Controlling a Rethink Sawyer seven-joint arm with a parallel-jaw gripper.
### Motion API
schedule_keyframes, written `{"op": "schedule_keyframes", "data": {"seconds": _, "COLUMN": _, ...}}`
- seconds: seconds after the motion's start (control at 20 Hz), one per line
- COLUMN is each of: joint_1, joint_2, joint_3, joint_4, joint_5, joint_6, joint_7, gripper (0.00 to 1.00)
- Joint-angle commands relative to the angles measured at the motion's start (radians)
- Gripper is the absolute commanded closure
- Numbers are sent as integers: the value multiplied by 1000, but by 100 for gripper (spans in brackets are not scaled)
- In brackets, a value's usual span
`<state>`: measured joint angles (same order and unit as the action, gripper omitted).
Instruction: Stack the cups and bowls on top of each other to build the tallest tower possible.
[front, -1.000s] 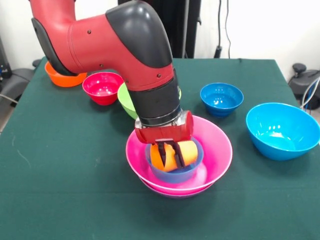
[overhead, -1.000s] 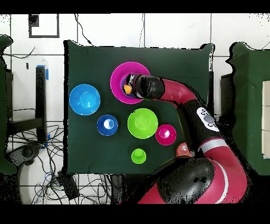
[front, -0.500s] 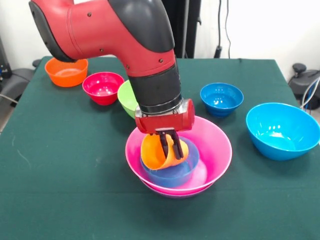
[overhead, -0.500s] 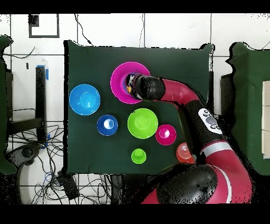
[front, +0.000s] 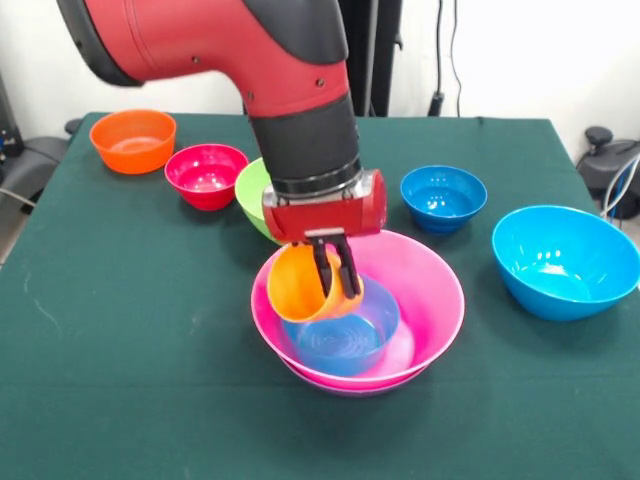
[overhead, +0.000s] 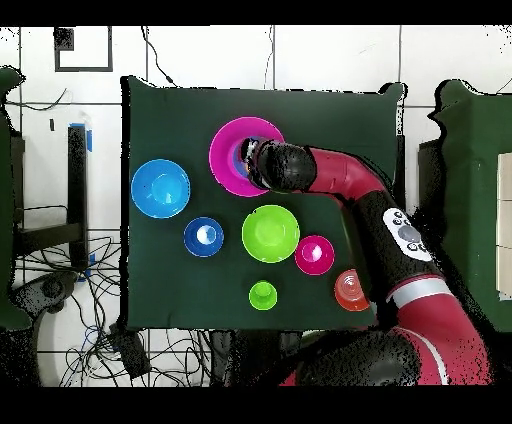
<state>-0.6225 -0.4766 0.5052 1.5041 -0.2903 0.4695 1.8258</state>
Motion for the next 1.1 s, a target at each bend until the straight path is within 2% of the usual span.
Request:
{"op": "schedule_keyframes", "data": {"seconds": 0.05, "joint_1": 18, "joint_2": -92, "joint_3": -36, "joint_4": 103, "joint_5": -112, "joint_6": -65, "joint_7": -14, "gripper": 100}}
{"op": "schedule_keyframes", "data": {"seconds": 0.4, "joint_1": 56, "joint_2": -83, "joint_3": -70, "joint_4": 81, "joint_5": -146, "joint_6": -136, "joint_7": 44, "gripper": 100}}
{"op": "schedule_keyframes", "data": {"seconds": 0.5, "joint_1": 100, "joint_2": -87, "joint_3": -120, "joint_4": 72, "joint_5": -155, "joint_6": -171, "joint_7": 102, "gripper": 100}}
{"op": "schedule_keyframes", "data": {"seconds": 0.6, "joint_1": 172, "joint_2": -91, "joint_3": -208, "joint_4": 53, "joint_5": -158, "joint_6": -222, "joint_7": 187, "gripper": 100}}
{"op": "schedule_keyframes", "data": {"seconds": 0.65, "joint_1": 227, "joint_2": -89, "joint_3": -278, "joint_4": 39, "joint_5": -154, "joint_6": -257, "joint_7": 245, "gripper": 100}}
{"op": "schedule_keyframes", "data": {"seconds": 0.75, "joint_1": 298, "joint_2": -83, "joint_3": -372, "joint_4": 18, "joint_5": -138, "joint_6": -295, "joint_7": 292, "gripper": 100}}
{"op": "schedule_keyframes", "data": {"seconds": 0.85, "joint_1": 366, "joint_2": -73, "joint_3": -465, "joint_4": 0, "joint_5": -103, "joint_6": -315, "joint_7": 335, "gripper": 100}}
{"op": "schedule_keyframes", "data": {"seconds": 1.1, "joint_1": 488, "joint_2": -15, "joint_3": -629, "joint_4": -31, "joint_5": -2, "joint_6": -382, "joint_7": 412, "gripper": 100}}
